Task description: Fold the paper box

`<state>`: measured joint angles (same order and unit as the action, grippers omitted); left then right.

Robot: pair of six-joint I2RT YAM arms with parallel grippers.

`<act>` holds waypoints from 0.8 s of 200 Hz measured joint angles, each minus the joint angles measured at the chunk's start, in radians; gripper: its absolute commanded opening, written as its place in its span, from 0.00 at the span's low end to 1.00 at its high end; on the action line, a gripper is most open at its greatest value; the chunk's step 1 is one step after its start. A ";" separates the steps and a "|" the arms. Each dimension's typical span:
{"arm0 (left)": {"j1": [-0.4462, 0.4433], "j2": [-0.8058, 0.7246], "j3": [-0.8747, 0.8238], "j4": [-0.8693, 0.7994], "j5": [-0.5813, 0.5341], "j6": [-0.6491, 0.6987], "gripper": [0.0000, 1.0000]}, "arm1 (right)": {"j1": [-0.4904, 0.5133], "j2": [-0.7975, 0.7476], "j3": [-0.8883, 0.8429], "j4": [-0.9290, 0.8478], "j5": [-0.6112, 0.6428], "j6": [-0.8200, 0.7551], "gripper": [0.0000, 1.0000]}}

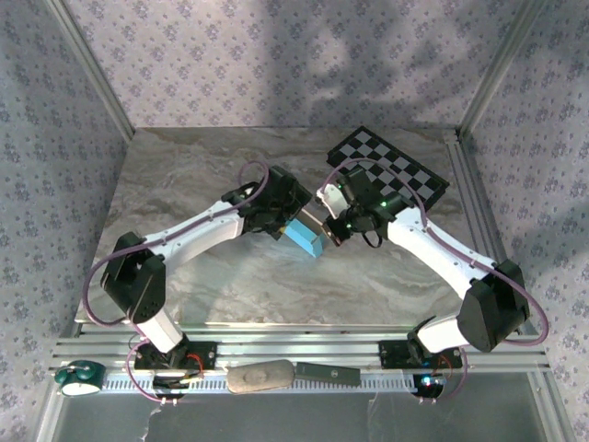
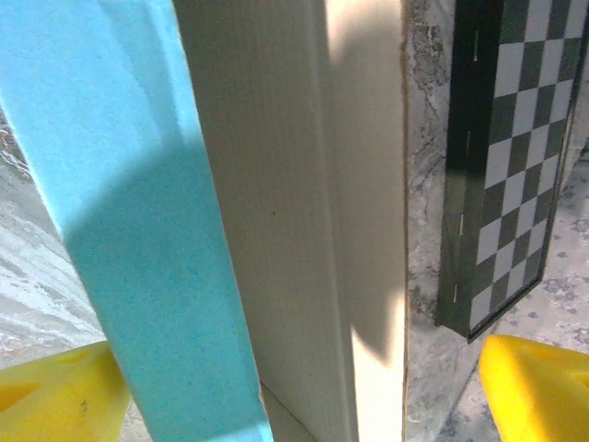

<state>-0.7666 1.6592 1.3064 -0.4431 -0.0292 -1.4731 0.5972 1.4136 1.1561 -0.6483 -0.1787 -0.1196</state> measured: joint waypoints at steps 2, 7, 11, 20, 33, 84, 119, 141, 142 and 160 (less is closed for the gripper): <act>0.000 0.001 0.002 -0.003 0.001 0.002 0.88 | 0.001 0.000 0.000 0.000 0.001 0.000 0.00; 0.002 0.007 0.010 -0.013 0.005 0.000 0.87 | 0.003 0.000 0.000 0.001 0.002 0.000 0.00; 0.003 0.012 0.015 -0.020 0.008 0.000 0.86 | 0.005 0.000 0.000 0.002 0.005 0.000 0.00; 0.008 0.021 0.024 -0.036 0.018 0.004 0.84 | 0.009 0.000 0.000 0.002 0.008 0.000 0.00; 0.015 0.035 0.031 -0.051 0.036 0.008 0.80 | 0.016 0.000 0.000 0.003 0.012 0.000 0.00; 0.027 0.056 0.036 -0.089 0.064 0.015 0.65 | 0.047 0.000 0.000 0.010 0.035 0.000 0.00; 0.032 0.056 0.037 -0.105 0.066 0.013 0.55 | 0.070 0.008 0.002 0.010 0.059 0.007 0.00; 0.034 0.056 0.037 -0.108 0.067 0.003 0.55 | 0.086 0.016 0.011 0.008 0.079 0.040 0.00; 0.034 0.056 0.037 -0.108 0.067 0.003 0.55 | 0.087 0.016 0.013 0.008 0.080 0.043 0.00; 0.036 0.056 0.033 -0.106 0.066 -0.016 0.55 | 0.096 0.027 0.033 0.008 0.100 0.093 0.00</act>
<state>-0.7303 1.7149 1.3396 -0.5488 0.0368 -1.4895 0.6930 1.4403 1.1889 -0.6399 -0.0784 -0.0265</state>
